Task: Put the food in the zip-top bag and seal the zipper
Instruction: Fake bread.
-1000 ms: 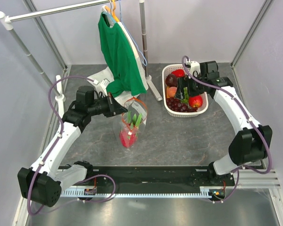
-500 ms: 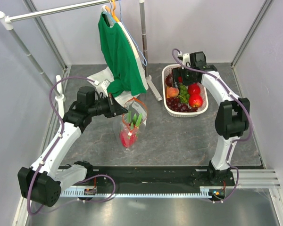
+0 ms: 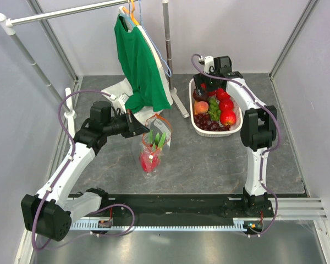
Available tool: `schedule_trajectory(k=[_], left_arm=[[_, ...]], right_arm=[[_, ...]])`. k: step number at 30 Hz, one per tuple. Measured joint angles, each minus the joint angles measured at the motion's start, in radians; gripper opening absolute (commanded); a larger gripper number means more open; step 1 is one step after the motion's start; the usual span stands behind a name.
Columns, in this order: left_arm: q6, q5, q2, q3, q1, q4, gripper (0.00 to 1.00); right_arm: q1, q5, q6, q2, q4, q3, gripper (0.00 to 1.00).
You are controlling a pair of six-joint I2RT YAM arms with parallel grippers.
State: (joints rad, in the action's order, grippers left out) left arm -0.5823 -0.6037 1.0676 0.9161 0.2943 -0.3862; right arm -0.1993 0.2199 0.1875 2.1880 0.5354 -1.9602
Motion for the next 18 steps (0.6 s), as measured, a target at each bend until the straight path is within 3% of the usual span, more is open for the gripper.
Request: schedule_trajectory(k=[10, 18], left_arm=[[0.0, 0.0, 0.005, 0.0, 0.0, 0.0, 0.02], [0.001, 0.0, 0.014, 0.0, 0.0, -0.001, 0.02]], right_arm=[[-0.029, 0.002, 0.076, 0.067, -0.013, 0.0, 0.97], [-0.022, -0.014, 0.1, 0.083, -0.029, 0.01, 0.7]])
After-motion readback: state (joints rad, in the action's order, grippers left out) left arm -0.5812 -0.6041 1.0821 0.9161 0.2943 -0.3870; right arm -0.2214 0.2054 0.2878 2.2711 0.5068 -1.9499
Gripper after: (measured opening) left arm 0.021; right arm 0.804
